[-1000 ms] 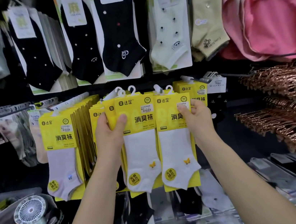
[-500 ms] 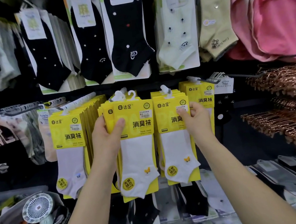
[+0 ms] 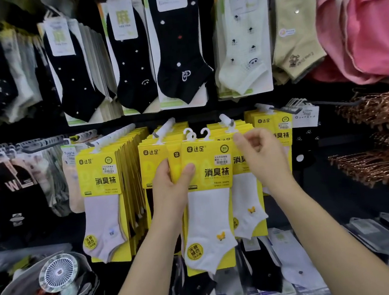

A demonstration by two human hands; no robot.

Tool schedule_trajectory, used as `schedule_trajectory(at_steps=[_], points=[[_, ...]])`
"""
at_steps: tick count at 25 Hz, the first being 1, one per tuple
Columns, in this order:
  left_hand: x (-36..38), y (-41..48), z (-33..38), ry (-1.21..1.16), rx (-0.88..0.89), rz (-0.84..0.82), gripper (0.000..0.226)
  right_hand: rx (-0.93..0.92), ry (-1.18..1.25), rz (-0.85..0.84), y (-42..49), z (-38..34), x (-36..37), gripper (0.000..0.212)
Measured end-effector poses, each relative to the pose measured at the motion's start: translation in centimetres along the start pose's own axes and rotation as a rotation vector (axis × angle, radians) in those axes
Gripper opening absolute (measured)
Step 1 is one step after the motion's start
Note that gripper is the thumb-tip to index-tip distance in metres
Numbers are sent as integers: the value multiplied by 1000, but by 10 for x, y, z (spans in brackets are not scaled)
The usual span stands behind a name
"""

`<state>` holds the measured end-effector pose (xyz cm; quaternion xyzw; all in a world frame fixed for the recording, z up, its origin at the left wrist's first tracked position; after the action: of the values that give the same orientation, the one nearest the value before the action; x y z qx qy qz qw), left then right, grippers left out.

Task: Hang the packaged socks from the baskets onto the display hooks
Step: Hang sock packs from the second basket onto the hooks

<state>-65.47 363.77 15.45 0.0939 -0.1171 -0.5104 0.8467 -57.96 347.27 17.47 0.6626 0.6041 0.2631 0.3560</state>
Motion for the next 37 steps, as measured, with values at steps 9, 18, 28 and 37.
schedule_trajectory(at_steps=[9, 18, 28, 37], points=[[37, -2, 2, -80, 50, -16, 10, 190, 72, -114, -8, 6, -11, 25], [11, 10, 4, -89, 95, 101, 13, 215, 195, 19, -4, 17, -25, 10], [-10, 14, 9, 37, 100, 124, 8, 206, 158, 16, -9, 29, -9, 15], [13, 2, 5, -59, 28, 72, 7, 54, 116, 52, -8, 4, -4, 14]])
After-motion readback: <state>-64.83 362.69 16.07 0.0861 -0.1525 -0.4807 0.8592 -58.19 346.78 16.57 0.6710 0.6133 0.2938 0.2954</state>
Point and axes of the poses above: each hand's wrist, its own y-axis towards the middle knuckle, its own x-axis out of the palm, z = x × y, the point moved 1 cm from there along y, towards the middle knuckle, and after that the axes turned 14 degrees about -x, right-handed, at the moved point
